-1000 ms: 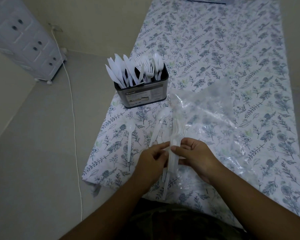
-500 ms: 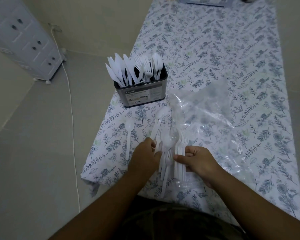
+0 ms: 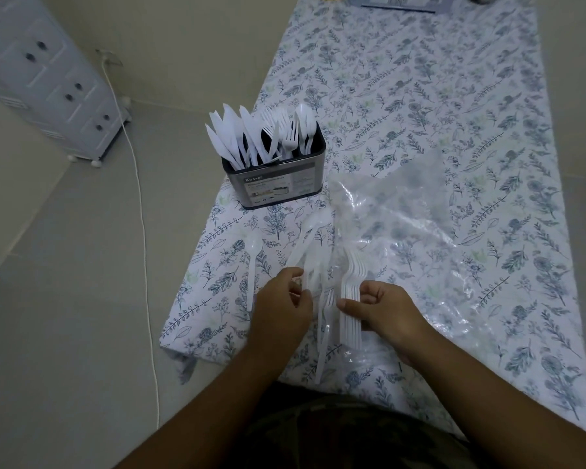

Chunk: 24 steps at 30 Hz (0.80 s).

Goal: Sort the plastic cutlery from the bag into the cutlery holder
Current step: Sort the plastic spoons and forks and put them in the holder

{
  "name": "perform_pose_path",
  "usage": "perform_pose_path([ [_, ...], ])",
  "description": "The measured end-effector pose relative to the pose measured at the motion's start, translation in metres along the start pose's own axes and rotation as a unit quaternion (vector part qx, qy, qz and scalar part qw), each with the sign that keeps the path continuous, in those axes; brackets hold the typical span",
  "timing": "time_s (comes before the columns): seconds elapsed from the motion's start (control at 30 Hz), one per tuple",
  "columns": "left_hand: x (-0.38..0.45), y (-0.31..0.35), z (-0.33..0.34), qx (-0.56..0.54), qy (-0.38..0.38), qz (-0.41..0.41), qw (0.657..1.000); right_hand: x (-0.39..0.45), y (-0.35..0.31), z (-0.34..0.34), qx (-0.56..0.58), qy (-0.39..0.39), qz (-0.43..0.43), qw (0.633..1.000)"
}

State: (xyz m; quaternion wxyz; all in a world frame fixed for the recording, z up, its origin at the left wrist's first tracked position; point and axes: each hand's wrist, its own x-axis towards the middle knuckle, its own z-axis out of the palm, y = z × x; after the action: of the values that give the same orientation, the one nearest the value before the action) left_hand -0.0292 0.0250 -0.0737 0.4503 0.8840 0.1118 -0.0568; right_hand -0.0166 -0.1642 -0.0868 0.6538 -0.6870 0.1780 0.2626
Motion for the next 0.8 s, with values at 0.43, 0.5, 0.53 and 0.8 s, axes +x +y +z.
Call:
perform_pose_path([
  [0.43, -0.006, 0.009, 0.017, -0.125, -0.074, 0.007, 0.989, -0.012, -0.011, 0.002, 0.039, -0.053, -0.002, 0.998],
  [0.5, -0.005, 0.007, 0.019, -0.130, -0.078, 0.004, 0.988, -0.012, -0.009, 0.001, 0.044, -0.050, 0.003, 0.998],
  [0.53, -0.005, 0.007, 0.019, -0.122, -0.076, 0.008, 0.990, -0.012, -0.008, 0.001, 0.045, -0.046, 0.004, 0.998],
  [0.8, -0.002, 0.006, 0.016, -0.105, -0.168, -0.010, 0.980, -0.014, -0.006, -0.005, 0.040, -0.039, 0.021, 0.998],
])
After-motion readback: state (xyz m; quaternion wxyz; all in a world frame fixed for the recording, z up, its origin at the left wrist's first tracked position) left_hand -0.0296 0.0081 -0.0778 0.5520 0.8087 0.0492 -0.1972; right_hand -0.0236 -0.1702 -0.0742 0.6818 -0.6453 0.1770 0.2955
